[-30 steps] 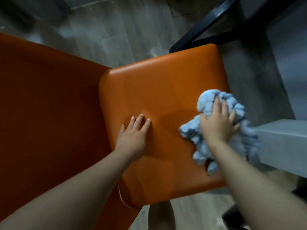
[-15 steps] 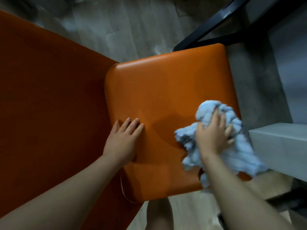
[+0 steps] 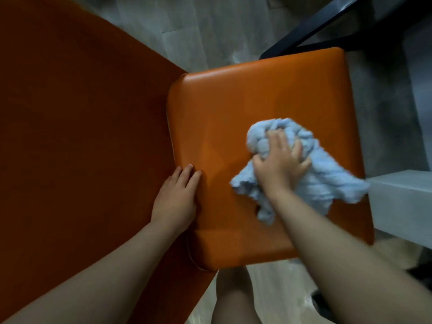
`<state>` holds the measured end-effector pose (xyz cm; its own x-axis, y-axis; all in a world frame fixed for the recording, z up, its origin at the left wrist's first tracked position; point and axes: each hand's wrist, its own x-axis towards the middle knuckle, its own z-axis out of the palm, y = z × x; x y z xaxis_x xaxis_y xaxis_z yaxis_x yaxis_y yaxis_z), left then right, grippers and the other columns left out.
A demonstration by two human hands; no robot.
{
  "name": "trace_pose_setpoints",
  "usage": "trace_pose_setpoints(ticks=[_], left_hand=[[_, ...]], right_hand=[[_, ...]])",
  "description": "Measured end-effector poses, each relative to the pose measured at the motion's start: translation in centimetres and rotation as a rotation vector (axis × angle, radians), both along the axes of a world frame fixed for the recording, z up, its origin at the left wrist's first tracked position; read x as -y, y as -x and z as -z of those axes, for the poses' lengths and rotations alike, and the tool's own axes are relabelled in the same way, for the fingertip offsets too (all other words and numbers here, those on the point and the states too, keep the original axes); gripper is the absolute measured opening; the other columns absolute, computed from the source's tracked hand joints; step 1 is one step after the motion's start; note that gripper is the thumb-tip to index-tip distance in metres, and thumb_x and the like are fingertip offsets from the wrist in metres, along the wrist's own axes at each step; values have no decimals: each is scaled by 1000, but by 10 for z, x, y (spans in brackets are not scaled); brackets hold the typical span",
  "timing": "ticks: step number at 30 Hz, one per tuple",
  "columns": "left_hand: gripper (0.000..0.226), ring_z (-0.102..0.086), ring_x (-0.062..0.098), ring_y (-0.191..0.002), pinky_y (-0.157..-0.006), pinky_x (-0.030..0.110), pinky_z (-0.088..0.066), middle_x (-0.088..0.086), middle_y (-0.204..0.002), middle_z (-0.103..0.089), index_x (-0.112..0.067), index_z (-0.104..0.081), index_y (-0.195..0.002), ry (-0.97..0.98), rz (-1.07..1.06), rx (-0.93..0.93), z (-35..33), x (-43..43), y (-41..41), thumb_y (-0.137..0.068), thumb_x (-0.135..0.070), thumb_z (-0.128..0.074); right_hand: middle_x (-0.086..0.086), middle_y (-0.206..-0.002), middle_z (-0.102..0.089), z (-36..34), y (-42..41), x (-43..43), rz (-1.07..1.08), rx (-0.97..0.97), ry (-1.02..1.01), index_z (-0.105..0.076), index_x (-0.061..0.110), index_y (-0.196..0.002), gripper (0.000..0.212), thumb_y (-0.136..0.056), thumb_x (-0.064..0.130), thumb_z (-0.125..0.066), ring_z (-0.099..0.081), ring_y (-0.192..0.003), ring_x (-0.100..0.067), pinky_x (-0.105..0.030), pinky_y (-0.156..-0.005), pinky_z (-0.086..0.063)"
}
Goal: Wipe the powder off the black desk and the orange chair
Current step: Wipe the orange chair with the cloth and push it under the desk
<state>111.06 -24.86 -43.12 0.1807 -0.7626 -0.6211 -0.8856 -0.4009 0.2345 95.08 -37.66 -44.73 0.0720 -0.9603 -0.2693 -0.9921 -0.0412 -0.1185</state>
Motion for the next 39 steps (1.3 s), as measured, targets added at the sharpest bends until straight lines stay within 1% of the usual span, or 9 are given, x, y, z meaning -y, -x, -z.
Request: trace_pose_setpoints(ticks=[4,7,10,15,19,23,29,32,39], left_hand=[[62,-13,20,-145,-114,31,-18,2,-159,-10,-19,-17,-150,83,-174,-84,-7,0,-3,-93,-8,-37],[62,-21,20,-142,-112,33,-24,1,-158,-14,-20,-20,-149,115,-281,-120,-9,2,-3,-92,-5,-38],[62,-24,21,-141,-112,33,-24,3,-156,-20,-17,-25,-148,129,-354,-163,-8,5,-3,-89,-5,-40],[49,-28,22,-140,-111,21,-15,10,-151,-32,-7,-36,-142,337,-489,-143,-11,3,-6,-93,-3,-39],[41,-35,29,-135,-102,9,-14,18,-142,-42,2,-43,-135,465,-567,-134,-20,3,-6,-93,2,-41],[40,-38,24,-133,-103,17,-22,13,-142,-43,-2,-44,-135,444,-582,-113,-22,4,-7,-96,0,-38],[38,-45,25,-126,-99,21,-28,11,-135,-51,-5,-49,-131,415,-620,-180,-23,6,-11,-94,-2,-39],[38,-47,25,-125,-98,22,-29,11,-134,-53,-8,-50,-131,396,-654,-169,-22,9,-14,-94,-4,-40],[43,-42,20,-128,-101,24,-31,3,-140,-46,-16,-43,-138,254,-459,-203,-19,-1,-2,-95,-7,-39]], right_hand=[[1,-123,-65,-5,10,-96,-812,31,45,-71,31,-101,59,-43,37,-84,-62,-110,-33,-56,-79,-49],[6,-124,-64,-12,35,-96,-1101,72,-7,-71,36,-105,58,-48,45,-82,-64,-109,-28,-49,-78,-51],[7,-137,-54,-11,-7,-58,-968,-51,-15,-63,37,-118,66,-54,45,-75,-54,-121,-28,-50,-82,-47],[7,-156,-23,6,-113,-12,-481,64,-140,-33,39,-140,58,-86,44,-54,-17,-140,-33,-58,-100,-23],[6,-148,-39,-6,-83,-69,-758,-30,-34,-47,39,-133,59,-76,48,-62,-32,-138,-31,-54,-99,-35],[1,-154,-31,-12,-14,-124,-1080,-19,-259,-44,37,-136,54,-84,43,-58,-25,-141,-35,-64,-102,-27],[6,-158,-14,4,-88,-63,-619,44,-194,-31,40,-140,55,-89,38,-52,-9,-143,-31,-59,-102,-20],[2,-159,-8,4,-78,-86,-708,25,-267,-28,35,-144,60,-89,37,-52,0,-144,-34,-64,-106,-10],[11,-133,-57,-28,37,-144,-1271,-42,-263,-61,50,-112,48,-64,53,-72,-56,-121,-24,-53,-90,-48]])
